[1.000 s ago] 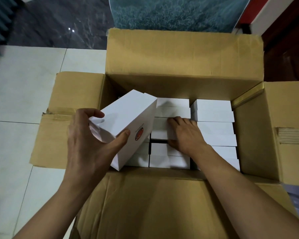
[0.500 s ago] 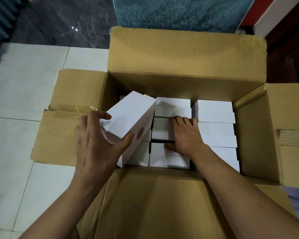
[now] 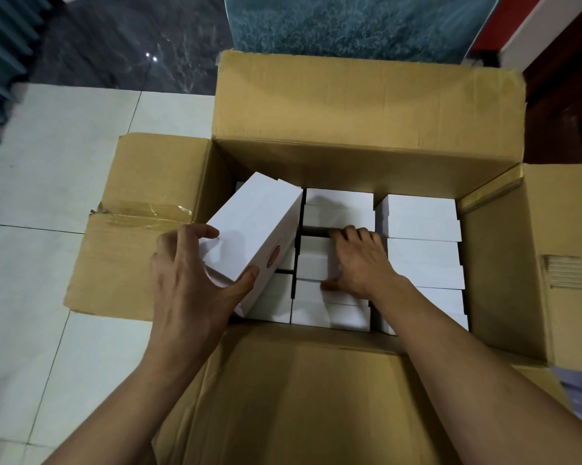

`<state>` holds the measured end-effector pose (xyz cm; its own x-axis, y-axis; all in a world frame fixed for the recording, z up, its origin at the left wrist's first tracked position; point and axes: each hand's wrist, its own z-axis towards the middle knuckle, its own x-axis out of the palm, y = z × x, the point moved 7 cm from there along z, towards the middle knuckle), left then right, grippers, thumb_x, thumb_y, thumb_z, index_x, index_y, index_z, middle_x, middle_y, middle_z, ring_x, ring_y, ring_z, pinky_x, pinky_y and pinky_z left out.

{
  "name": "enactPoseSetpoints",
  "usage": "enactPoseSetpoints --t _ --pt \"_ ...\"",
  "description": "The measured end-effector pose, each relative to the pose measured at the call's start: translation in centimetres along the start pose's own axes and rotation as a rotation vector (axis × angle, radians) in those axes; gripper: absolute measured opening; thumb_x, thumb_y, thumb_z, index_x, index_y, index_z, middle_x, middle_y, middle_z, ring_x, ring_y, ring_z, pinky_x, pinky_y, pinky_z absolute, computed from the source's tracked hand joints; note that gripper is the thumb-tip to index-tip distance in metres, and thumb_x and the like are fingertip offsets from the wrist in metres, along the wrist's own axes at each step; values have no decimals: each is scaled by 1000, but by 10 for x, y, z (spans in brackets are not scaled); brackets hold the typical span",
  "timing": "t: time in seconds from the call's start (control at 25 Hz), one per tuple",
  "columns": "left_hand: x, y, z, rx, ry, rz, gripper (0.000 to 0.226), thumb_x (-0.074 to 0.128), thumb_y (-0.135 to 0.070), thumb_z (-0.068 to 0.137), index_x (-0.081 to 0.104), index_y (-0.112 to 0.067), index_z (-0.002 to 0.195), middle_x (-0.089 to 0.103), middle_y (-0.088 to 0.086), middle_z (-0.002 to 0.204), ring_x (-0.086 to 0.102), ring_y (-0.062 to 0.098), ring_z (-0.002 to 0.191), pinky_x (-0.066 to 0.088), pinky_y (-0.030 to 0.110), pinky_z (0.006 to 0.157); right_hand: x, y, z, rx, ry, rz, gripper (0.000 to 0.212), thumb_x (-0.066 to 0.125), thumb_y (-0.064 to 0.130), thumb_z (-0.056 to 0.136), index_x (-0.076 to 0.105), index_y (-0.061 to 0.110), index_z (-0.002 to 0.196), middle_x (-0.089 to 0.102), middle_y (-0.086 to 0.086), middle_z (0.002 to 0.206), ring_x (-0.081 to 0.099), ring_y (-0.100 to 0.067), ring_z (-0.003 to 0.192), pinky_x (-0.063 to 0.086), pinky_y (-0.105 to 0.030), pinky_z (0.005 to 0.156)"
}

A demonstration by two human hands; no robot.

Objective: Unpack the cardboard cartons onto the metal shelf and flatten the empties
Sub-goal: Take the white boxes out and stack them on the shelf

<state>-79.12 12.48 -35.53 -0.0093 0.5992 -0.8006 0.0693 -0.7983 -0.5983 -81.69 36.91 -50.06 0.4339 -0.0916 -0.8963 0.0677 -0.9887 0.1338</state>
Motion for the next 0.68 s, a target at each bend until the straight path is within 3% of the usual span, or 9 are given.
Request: enactPoseSetpoints --t 0.24,0.4,0.68 --pt "-1 3 1 -14 17 10 78 85 -43 71 41 -29 135 52 3 134 41 25 119 43 42 85 -19 5 -12 -46 -30 -23 92 79 60 69 40 16 141 45 -7 136 49 -29 121 35 -42 103" --pt "-17 -16 -1 8 -18 -42 78 84 -43 70 44 -27 135 52 4 136 40 27 120 38 39 84 -46 -2 -45 -61 -65 37 96 74 54 68 29 24 147 45 -5 134 48 -29 119 35 -41 101" --pt "-58 -65 -20 59 -67 -92 82 85 -47 69 43 -28 136 51 2 137 41 25 121 43 41 89 -120 -17 -134 85 -179 266 95 73 50 69 24 32 149 40 2 140 41 -24 127 32 -39 103"
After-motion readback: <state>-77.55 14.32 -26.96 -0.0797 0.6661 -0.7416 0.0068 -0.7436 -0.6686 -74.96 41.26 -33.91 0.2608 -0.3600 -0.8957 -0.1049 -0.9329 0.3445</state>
